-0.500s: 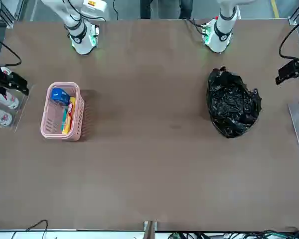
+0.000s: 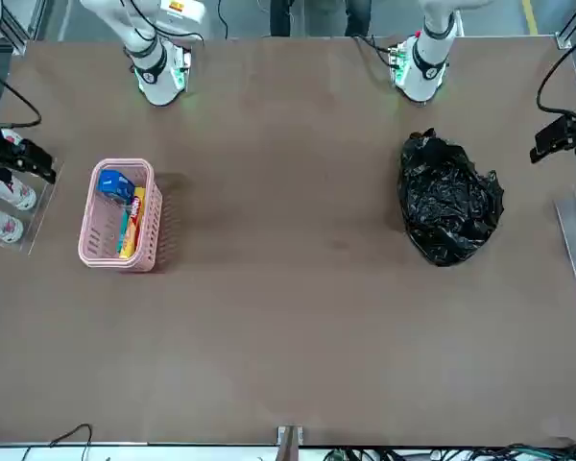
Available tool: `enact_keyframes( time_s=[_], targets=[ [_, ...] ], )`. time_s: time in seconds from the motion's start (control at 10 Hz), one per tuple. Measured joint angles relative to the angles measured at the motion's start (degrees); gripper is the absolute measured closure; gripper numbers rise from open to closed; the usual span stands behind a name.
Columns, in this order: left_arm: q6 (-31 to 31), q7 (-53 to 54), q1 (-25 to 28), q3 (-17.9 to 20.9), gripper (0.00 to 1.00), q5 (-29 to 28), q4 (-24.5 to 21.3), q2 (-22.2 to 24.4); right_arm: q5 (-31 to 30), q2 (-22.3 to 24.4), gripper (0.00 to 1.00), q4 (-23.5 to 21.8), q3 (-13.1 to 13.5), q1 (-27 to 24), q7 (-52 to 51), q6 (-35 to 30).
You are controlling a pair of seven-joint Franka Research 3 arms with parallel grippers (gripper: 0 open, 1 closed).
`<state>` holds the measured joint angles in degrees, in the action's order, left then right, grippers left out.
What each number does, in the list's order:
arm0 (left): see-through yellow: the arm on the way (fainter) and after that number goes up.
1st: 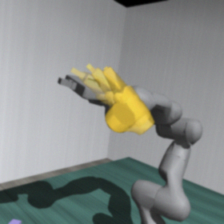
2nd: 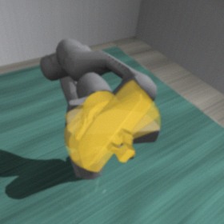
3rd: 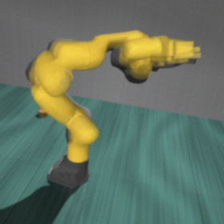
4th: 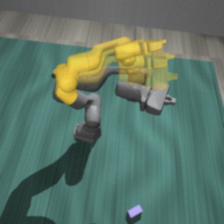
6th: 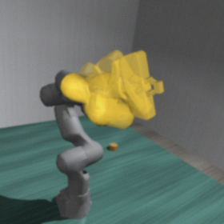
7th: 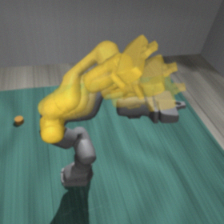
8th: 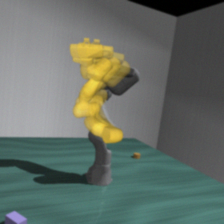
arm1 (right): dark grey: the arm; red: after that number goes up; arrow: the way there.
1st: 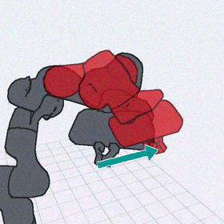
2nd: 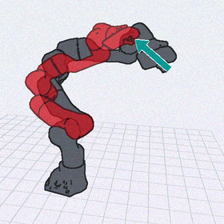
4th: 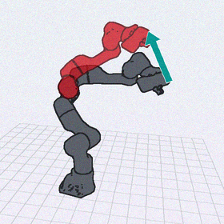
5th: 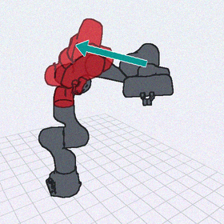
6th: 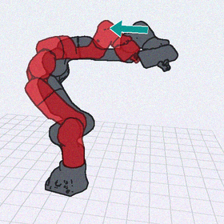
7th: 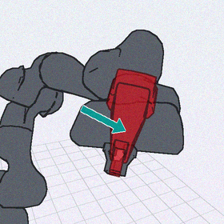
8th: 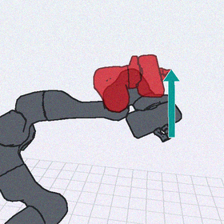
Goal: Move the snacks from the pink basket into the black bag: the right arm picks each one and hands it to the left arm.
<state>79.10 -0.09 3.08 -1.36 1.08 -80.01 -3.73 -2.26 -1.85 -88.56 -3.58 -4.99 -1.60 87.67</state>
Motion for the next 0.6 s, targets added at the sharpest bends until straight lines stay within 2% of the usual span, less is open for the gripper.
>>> enact_keyframes(
  time_s=[0.1, 0.3, 0.6],
  targets=[
    [0.00, 0.00, -0.03, -0.01, 0.00, 0.00, 0.00, 0.00, 0.00, -0.01, 0.00, -1.82, 0.00, 0.01, 0.00, 2.11],
    [0.00, 0.01, -0.26, -0.19, 0.00, 0.00, 0.03, 0.00, 0.00, 0.50, 0.00, -8.60, 0.00, 0.03, 0.00, 10.01],
    [0.01, 0.01, -0.56, -0.49, 0.00, 0.00, 0.22, 0.00, 0.00, 6.90, 0.00, -23.68, 0.24, 0.02, -0.34, 22.10]
  ],
)
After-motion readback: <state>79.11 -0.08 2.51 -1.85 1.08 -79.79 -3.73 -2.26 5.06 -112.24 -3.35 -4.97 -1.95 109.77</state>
